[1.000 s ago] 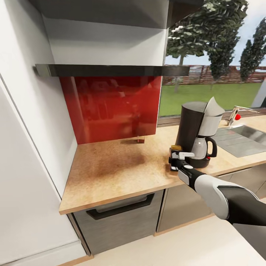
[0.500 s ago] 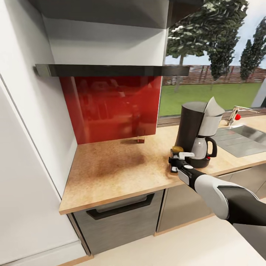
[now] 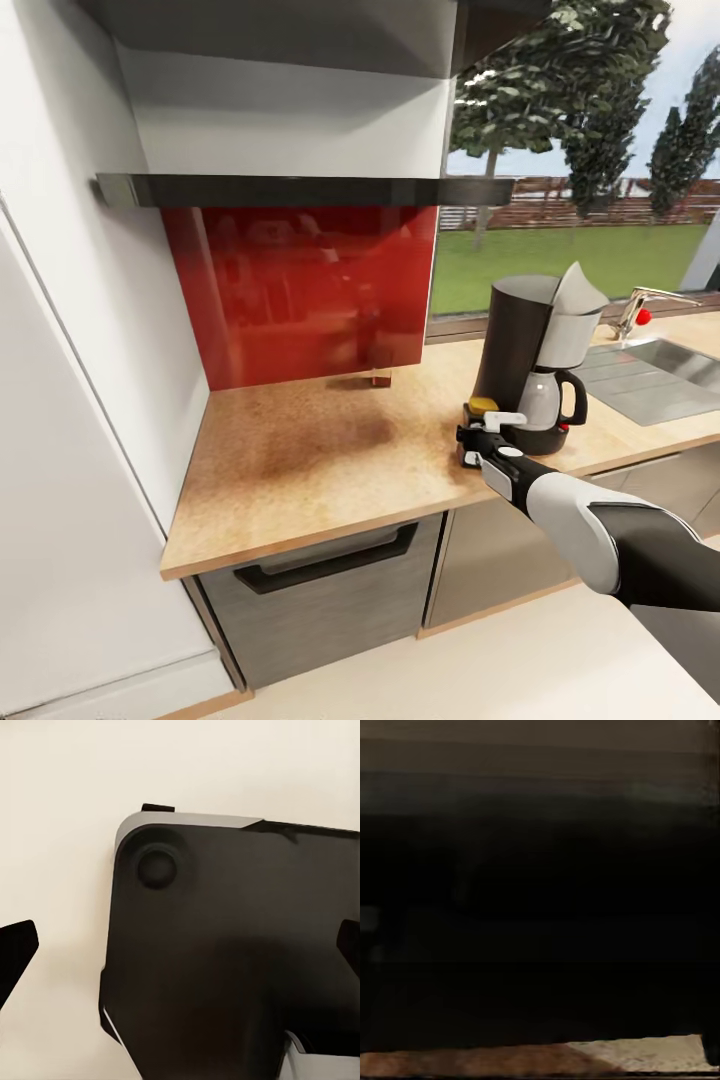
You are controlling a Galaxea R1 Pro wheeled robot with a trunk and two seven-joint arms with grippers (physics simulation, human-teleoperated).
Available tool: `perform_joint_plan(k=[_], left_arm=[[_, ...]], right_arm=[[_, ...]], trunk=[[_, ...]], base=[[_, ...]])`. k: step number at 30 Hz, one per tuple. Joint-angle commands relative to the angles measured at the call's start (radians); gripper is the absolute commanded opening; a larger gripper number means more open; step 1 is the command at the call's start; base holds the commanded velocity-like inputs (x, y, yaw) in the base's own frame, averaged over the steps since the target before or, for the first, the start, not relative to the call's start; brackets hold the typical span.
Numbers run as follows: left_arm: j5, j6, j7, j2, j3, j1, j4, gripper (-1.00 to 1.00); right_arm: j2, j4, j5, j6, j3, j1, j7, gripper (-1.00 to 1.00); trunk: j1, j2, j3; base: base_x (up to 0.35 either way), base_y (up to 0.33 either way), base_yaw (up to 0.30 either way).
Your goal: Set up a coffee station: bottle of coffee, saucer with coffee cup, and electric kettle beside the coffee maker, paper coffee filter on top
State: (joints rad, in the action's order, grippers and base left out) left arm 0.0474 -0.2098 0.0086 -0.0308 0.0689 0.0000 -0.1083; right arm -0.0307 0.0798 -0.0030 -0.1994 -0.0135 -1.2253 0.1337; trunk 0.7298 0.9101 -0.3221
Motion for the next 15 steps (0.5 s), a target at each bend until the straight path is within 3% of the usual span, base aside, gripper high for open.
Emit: perform_joint_plan(k=[1, 15], left_arm=[[0.003, -0.002, -0.001, 0.000, 0.006, 0.000, -0.001, 1.00], [0.003, -0.002, -0.001, -0.001, 0.006, 0.000, -0.001, 1.00]], right_arm=[[0.000, 0.005, 0.000, -0.008, -0.001, -0.002, 0.001, 1.00], [-0.002, 0.005, 0.000, -0.008, -0.002, -0.002, 0.001, 1.00]], trunk=[[0.000, 0.001, -0.001], [0.000, 0.001, -0.001]], base=[[-0.069, 0.000, 0.000], [-0.044, 0.000, 0.000]])
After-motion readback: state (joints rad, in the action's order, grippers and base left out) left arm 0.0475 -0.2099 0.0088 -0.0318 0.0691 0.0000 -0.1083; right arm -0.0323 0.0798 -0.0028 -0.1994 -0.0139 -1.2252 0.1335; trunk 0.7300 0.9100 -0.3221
